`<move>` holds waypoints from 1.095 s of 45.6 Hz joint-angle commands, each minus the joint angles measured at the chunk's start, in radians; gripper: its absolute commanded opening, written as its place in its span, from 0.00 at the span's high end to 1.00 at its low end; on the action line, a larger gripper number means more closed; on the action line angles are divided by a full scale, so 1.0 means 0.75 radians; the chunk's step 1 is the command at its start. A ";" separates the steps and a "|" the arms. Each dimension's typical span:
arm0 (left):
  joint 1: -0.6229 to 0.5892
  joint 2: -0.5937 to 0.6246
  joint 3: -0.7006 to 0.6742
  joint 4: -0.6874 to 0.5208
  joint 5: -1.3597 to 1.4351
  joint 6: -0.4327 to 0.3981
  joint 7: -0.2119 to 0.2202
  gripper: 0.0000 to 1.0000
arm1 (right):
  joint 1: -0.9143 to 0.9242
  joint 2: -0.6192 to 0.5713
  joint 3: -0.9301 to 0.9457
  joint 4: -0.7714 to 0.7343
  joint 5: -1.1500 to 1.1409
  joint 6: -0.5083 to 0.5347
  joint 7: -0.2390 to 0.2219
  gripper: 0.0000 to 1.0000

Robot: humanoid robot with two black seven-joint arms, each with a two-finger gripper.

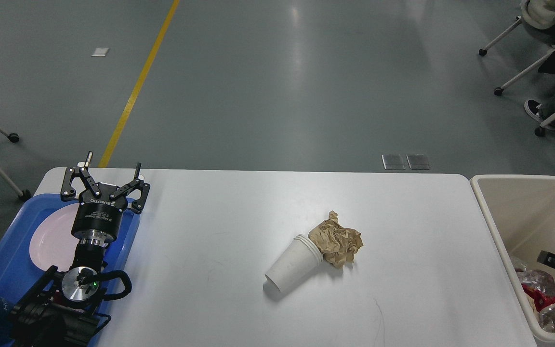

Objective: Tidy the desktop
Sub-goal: 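Carry the red wrapper into the bin and release it, then raise the right gripper and reach to the crumpled brown paper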

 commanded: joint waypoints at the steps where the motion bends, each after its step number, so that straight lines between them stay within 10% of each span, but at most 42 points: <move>1: 0.000 0.000 0.000 0.000 0.001 0.000 0.000 0.04 | 0.416 0.001 -0.226 0.319 -0.034 0.160 -0.104 0.00; 20: 0.000 0.000 0.000 0.000 0.001 0.000 0.000 0.04 | 1.371 0.385 -0.373 0.857 -0.024 0.831 -0.119 0.00; 50: 0.000 0.002 0.000 0.000 0.001 0.000 0.000 0.04 | 1.752 0.494 -0.320 1.281 0.304 0.815 -0.100 0.00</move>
